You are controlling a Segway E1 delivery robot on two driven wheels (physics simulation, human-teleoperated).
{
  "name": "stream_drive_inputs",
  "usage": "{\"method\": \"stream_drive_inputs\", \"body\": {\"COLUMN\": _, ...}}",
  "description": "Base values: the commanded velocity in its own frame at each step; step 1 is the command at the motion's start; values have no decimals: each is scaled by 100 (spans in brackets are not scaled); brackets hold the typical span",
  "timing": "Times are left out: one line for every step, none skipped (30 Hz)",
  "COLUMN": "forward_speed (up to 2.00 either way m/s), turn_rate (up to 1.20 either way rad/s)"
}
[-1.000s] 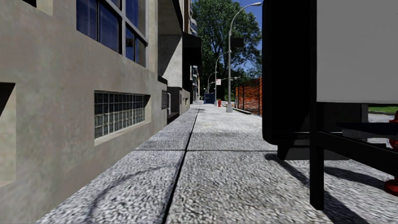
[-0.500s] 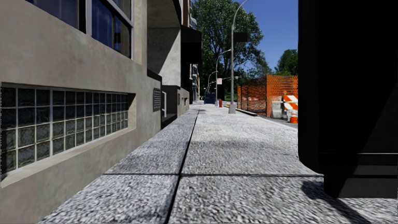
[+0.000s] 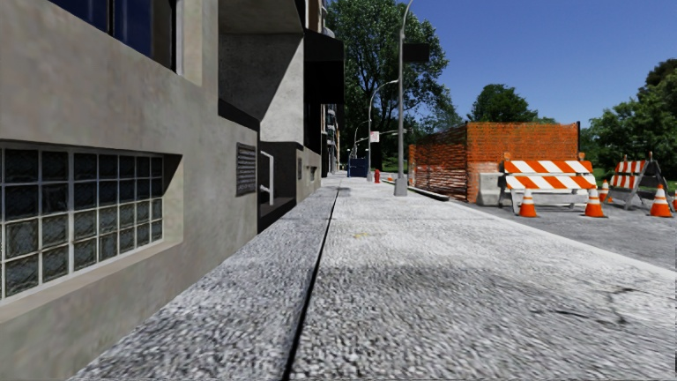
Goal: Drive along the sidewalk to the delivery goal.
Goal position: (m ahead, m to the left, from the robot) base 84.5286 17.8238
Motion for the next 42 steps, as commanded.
{"method": "stream_drive_inputs", "body": {"forward_speed": 200, "turn_rate": 0}}
{"method": "stream_drive_inputs", "body": {"forward_speed": 200, "turn_rate": 0}}
{"method": "stream_drive_inputs", "body": {"forward_speed": 200, "turn_rate": 0}}
{"method": "stream_drive_inputs", "body": {"forward_speed": 200, "turn_rate": 0}}
{"method": "stream_drive_inputs", "body": {"forward_speed": 200, "turn_rate": 0}}
{"method": "stream_drive_inputs", "body": {"forward_speed": 200, "turn_rate": 0}}
{"method": "stream_drive_inputs", "body": {"forward_speed": 200, "turn_rate": 0}}
{"method": "stream_drive_inputs", "body": {"forward_speed": 200, "turn_rate": 0}}
{"method": "stream_drive_inputs", "body": {"forward_speed": 200, "turn_rate": 0}}
{"method": "stream_drive_inputs", "body": {"forward_speed": 200, "turn_rate": 0}}
{"method": "stream_drive_inputs", "body": {"forward_speed": 200, "turn_rate": 0}}
{"method": "stream_drive_inputs", "body": {"forward_speed": 200, "turn_rate": 0}}
{"method": "stream_drive_inputs", "body": {"forward_speed": 200, "turn_rate": 0}}
{"method": "stream_drive_inputs", "body": {"forward_speed": 200, "turn_rate": 0}}
{"method": "stream_drive_inputs", "body": {"forward_speed": 200, "turn_rate": 0}}
{"method": "stream_drive_inputs", "body": {"forward_speed": 200, "turn_rate": 0}}
{"method": "stream_drive_inputs", "body": {"forward_speed": 200, "turn_rate": 0}}
{"method": "stream_drive_inputs", "body": {"forward_speed": 200, "turn_rate": 0}}
{"method": "stream_drive_inputs", "body": {"forward_speed": 200, "turn_rate": 0}}
{"method": "stream_drive_inputs", "body": {"forward_speed": 200, "turn_rate": 0}}
{"method": "stream_drive_inputs", "body": {"forward_speed": 200, "turn_rate": 0}}
{"method": "stream_drive_inputs", "body": {"forward_speed": 200, "turn_rate": 0}}
{"method": "stream_drive_inputs", "body": {"forward_speed": 200, "turn_rate": -4}}
{"method": "stream_drive_inputs", "body": {"forward_speed": 200, "turn_rate": -4}}
{"method": "stream_drive_inputs", "body": {"forward_speed": 200, "turn_rate": -11}}
{"method": "stream_drive_inputs", "body": {"forward_speed": 200, "turn_rate": -14}}
{"method": "stream_drive_inputs", "body": {"forward_speed": 200, "turn_rate": -15}}
{"method": "stream_drive_inputs", "body": {"forward_speed": 200, "turn_rate": -15}}
{"method": "stream_drive_inputs", "body": {"forward_speed": 200, "turn_rate": -15}}
{"method": "stream_drive_inputs", "body": {"forward_speed": 200, "turn_rate": -15}}
{"method": "stream_drive_inputs", "body": {"forward_speed": 200, "turn_rate": -15}}
{"method": "stream_drive_inputs", "body": {"forward_speed": 200, "turn_rate": -15}}
{"method": "stream_drive_inputs", "body": {"forward_speed": 200, "turn_rate": -4}}
{"method": "stream_drive_inputs", "body": {"forward_speed": 200, "turn_rate": 0}}
{"method": "stream_drive_inputs", "body": {"forward_speed": 200, "turn_rate": 0}}
{"method": "stream_drive_inputs", "body": {"forward_speed": 200, "turn_rate": 0}}
{"method": "stream_drive_inputs", "body": {"forward_speed": 200, "turn_rate": 0}}
{"method": "stream_drive_inputs", "body": {"forward_speed": 200, "turn_rate": 0}}
{"method": "stream_drive_inputs", "body": {"forward_speed": 200, "turn_rate": 0}}
{"method": "stream_drive_inputs", "body": {"forward_speed": 200, "turn_rate": 0}}
{"method": "stream_drive_inputs", "body": {"forward_speed": 200, "turn_rate": 0}}
{"method": "stream_drive_inputs", "body": {"forward_speed": 200, "turn_rate": 0}}
